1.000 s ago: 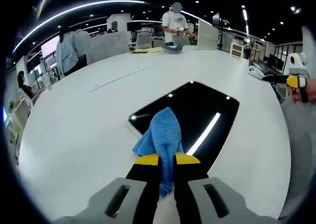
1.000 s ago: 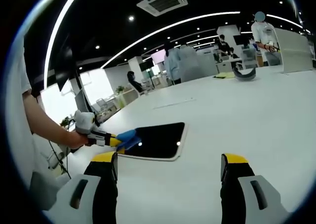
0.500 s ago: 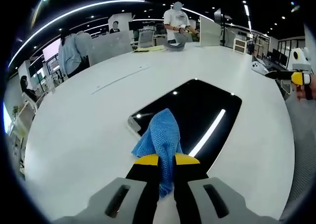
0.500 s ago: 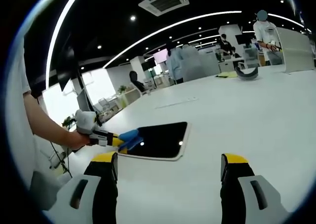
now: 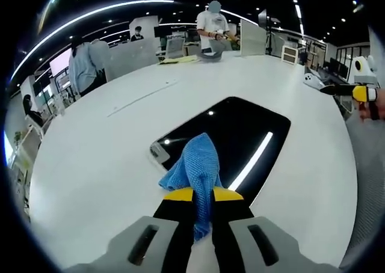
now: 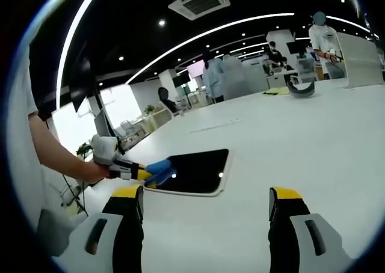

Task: Wipe the mirror surface with the cleaning cloth until all visible marks leave the cleaned area.

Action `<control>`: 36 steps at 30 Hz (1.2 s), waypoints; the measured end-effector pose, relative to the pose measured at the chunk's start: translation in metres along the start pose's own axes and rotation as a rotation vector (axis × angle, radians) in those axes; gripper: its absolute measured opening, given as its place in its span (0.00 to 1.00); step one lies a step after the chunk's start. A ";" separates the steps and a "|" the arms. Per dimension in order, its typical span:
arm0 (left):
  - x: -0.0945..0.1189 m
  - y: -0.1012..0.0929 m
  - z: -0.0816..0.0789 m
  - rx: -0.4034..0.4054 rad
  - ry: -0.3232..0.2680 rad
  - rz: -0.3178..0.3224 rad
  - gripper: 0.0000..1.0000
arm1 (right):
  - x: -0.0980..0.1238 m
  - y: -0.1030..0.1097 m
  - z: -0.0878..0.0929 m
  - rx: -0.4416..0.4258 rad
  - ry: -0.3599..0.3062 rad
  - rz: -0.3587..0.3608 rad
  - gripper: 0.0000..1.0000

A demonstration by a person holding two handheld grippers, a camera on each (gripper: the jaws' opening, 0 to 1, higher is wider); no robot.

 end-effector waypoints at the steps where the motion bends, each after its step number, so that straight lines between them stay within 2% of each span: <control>1: -0.001 -0.002 -0.001 -0.008 0.003 0.003 0.06 | 0.000 0.000 0.000 -0.001 0.001 0.000 0.85; 8: -0.008 -0.011 -0.006 -0.020 0.001 0.015 0.06 | 0.000 0.000 0.000 0.000 0.001 -0.001 0.85; 36: -0.019 -0.020 -0.014 -0.068 0.012 0.067 0.06 | 0.000 0.000 0.000 -0.005 0.001 0.002 0.85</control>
Point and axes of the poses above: the point that each gripper's makers call its tool centre point, and the gripper's own axes: x roughly backward along the fingers, y roughly to its left, z roughly out of its underside, the point moved 6 cm from there along x, roughly backward along the fingers, and after that the axes turned 12 degrees about z, right-handed, at the moved point
